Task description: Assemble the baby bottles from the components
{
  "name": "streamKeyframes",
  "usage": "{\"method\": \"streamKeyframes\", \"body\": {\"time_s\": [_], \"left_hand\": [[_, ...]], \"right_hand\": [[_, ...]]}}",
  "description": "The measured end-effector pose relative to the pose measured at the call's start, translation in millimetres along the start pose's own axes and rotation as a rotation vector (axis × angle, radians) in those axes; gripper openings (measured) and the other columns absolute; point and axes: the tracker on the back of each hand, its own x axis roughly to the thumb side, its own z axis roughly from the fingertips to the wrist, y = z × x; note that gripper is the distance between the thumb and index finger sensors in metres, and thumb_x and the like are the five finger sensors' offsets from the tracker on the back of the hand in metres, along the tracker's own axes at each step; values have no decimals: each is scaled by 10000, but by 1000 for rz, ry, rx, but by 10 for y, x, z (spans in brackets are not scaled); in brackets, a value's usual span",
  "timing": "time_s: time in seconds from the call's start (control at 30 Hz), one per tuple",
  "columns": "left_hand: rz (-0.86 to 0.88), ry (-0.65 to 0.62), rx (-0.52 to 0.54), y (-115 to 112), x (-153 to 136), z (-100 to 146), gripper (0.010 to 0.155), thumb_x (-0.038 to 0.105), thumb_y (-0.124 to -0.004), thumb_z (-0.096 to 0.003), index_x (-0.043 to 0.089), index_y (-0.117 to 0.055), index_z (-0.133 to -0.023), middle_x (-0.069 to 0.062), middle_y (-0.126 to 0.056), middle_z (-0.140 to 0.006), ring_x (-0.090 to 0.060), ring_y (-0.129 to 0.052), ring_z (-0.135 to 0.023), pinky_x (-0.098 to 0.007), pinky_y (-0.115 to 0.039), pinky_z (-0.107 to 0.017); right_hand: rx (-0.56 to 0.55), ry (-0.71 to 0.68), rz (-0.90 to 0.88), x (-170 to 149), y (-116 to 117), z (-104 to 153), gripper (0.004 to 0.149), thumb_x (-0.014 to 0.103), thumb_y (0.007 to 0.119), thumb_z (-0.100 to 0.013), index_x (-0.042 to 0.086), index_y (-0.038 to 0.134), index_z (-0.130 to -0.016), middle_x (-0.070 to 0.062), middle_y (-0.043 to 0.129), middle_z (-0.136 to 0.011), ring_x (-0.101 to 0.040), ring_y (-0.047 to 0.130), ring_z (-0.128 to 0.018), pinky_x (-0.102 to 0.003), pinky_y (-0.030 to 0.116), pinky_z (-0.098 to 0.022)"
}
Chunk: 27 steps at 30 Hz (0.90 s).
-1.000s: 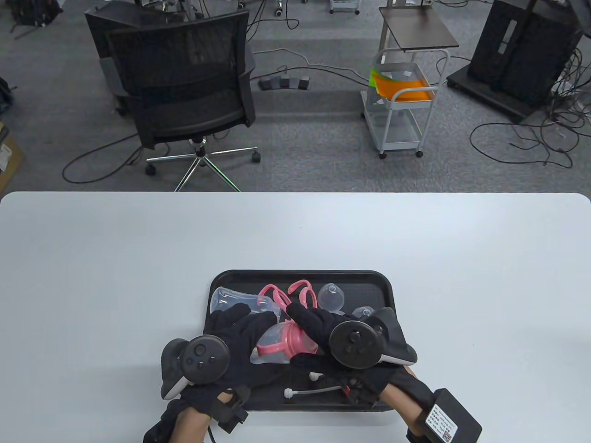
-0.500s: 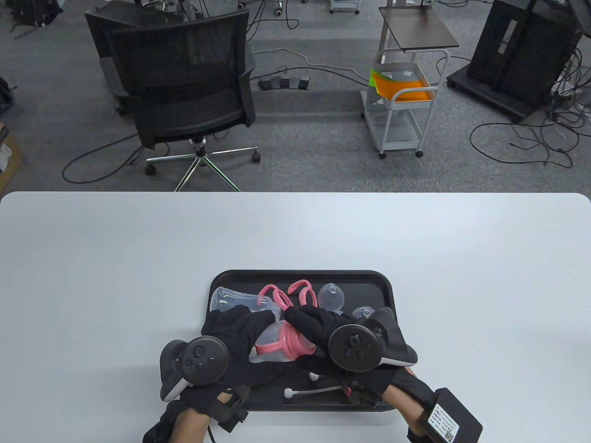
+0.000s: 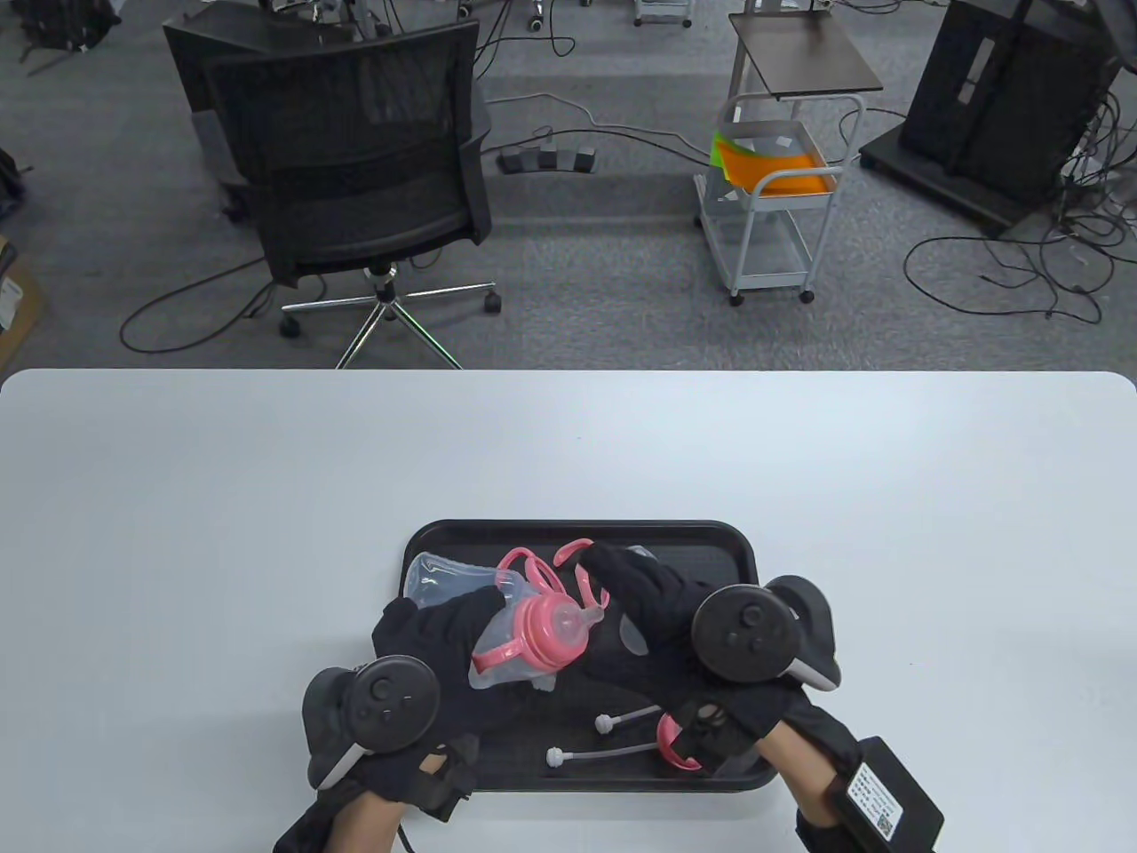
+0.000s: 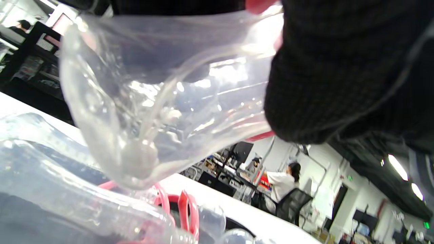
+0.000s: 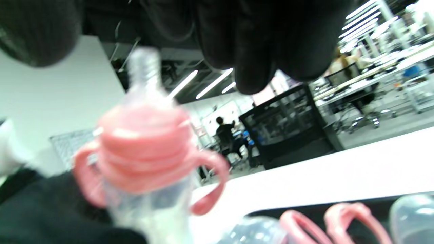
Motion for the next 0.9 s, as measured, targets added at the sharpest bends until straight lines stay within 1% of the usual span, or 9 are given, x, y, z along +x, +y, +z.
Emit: {"method": "streamKeyframes", "body": {"time_s": [0.1,0.17,0.23,0.3,0.37,0.43,0.6,0.8,0.9], "left_hand": [[40,23,20,42,-58,2,1009,592,-1147,-249,202,-711,-1070,-68,-822,-1012,-336,-921,-910,-745,-475,-759],[51,32,32,51,-75,1,1015,598,-1145,-253,201,-704,-1076,-68,-816,-1019,-336,-918,-916,-747,-471,-761],[53,29,23,47,-72,-7,1012,597,-1143,-254,201,-704,-1075,-69,-815,-1017,-332,-918,-917,-747,-471,-760],[51,28,22,36,-65,-13,1000,584,-1144,-251,197,-713,-1067,-69,-825,-1006,-328,-927,-905,-748,-477,-754],[45,26,15,27,-60,-16,1011,596,-1140,-258,203,-699,-1077,-67,-811,-1021,-333,-912,-923,-753,-462,-759],[41,24,9,20,-56,-21,1010,594,-1140,-261,202,-696,-1079,-70,-809,-1023,-331,-912,-924,-754,-459,-758],[44,20,-2,17,-50,-25,1010,595,-1137,-263,198,-695,-1080,-70,-807,-1023,-332,-910,-925,-755,-456,-758],[32,6,-17,9,-35,-29,1012,596,-1135,-265,199,-691,-1083,-70,-804,-1026,-334,-906,-929,-757,-453,-756],[30,1,-26,-1,-31,-32,1011,599,-1132,-267,195,-692,-1083,-73,-806,-1024,-333,-909,-925,-758,-452,-755]], "right_hand": [[21,141,80,-327,-69,-58,772,562,842,-369,183,663,-1018,-143,767,-974,-383,913,-791,-505,856,-516],[129,288,212,-664,11,-103,753,520,878,-368,171,682,-1006,-152,770,-966,-385,916,-782,-506,858,-509],[227,384,301,-926,138,-126,750,488,900,-362,165,682,-1003,-155,761,-971,-392,905,-791,-517,849,-517],[302,468,332,-1138,261,-139,752,470,916,-356,159,686,-1000,-162,760,-970,-397,902,-791,-520,847,-516],[398,503,326,-1290,389,-155,762,465,924,-349,156,681,-1003,-164,750,-976,-406,891,-800,-529,838,-524],[448,550,325,-1393,489,-184,764,457,925,-350,154,675,-1006,-168,740,-983,-413,880,-808,-536,828,-530],[541,598,375,-1491,641,-306,770,460,925,-341,152,679,-1003,-172,751,-976,-417,885,-804,-538,831,-526],[637,634,395,-1584,824,-410,744,437,934,-338,149,707,-986,-172,786,-953,-411,914,-778,-534,845,-507],[655,662,414,-1632,875,-440,732,422,932,-344,146,708,-984,-176,794,-948,-408,923,-770,-529,850,-504]]}}
